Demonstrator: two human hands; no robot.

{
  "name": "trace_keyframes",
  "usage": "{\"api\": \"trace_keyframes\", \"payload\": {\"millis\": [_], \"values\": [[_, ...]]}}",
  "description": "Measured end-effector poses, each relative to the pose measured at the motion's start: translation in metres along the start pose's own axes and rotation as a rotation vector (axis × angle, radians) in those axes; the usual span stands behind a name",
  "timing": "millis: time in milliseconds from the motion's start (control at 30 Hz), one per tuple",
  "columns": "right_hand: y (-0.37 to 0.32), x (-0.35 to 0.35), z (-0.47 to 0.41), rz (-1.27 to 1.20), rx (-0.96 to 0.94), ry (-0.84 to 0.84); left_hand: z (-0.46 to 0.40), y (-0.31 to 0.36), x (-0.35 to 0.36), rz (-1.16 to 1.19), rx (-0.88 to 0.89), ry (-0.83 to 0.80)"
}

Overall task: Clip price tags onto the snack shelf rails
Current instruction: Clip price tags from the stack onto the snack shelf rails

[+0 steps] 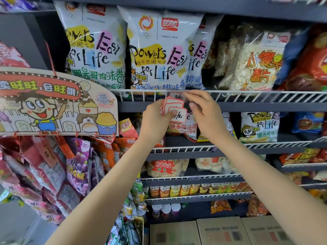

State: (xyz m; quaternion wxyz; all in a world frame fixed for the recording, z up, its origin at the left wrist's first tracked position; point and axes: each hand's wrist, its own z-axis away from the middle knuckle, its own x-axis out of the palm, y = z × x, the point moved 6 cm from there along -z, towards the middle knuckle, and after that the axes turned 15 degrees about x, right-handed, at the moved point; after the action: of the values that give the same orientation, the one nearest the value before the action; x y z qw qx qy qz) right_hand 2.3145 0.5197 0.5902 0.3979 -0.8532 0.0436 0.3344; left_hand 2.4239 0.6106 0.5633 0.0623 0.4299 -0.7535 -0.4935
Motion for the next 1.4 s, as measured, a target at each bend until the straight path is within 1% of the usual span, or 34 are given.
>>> {"api": "trace_keyframes", "payload": {"millis": [67,133,233,333,433,567,667,733,867,967,1100,1233,1400], "values": [[0.010,-0.011,0.000,-0.118,0.114,-0.073,0.000,0.002,0.011,0.094,-0.028,0.005],[0.021,-0.022,0.001,-0.142,0.181,-0.104,-0.001,0.005,0.025,0.184,-0.052,-0.006],[0.045,-0.039,0.000,-0.141,0.232,-0.102,-0.004,0.014,0.053,0.295,-0.093,-0.035],[0.071,-0.061,-0.004,-0.183,0.291,-0.093,-0.009,0.028,0.087,0.373,-0.092,-0.078],[0.094,-0.091,-0.009,-0.180,0.294,-0.096,-0.014,0.044,0.123,0.433,-0.097,-0.093],[0.131,-0.130,-0.018,-0.150,0.261,-0.112,-0.022,0.064,0.173,0.330,-0.049,-0.130],[0.164,-0.159,-0.031,-0.130,0.269,-0.063,-0.027,0.071,0.204,0.281,-0.064,-0.128],[0.179,-0.179,-0.040,-0.149,0.251,-0.023,-0.031,0.074,0.219,0.205,-0.038,-0.106],[0.192,-0.199,-0.056,-0.201,0.201,-0.035,-0.034,0.082,0.240,0.045,0.024,-0.079],[0.192,-0.203,-0.062,-0.196,0.146,-0.044,-0.035,0.085,0.251,-0.055,0.052,-0.076],[0.192,-0.207,-0.068,-0.145,0.066,-0.010,-0.032,0.086,0.258,0.005,0.020,-0.051],[0.193,-0.210,-0.073,-0.124,0.030,0.029,-0.031,0.085,0.258,-0.078,0.040,-0.023],[0.194,-0.210,-0.073,-0.135,0.010,0.051,-0.027,0.088,0.262,0.047,0.007,-0.033]]}}
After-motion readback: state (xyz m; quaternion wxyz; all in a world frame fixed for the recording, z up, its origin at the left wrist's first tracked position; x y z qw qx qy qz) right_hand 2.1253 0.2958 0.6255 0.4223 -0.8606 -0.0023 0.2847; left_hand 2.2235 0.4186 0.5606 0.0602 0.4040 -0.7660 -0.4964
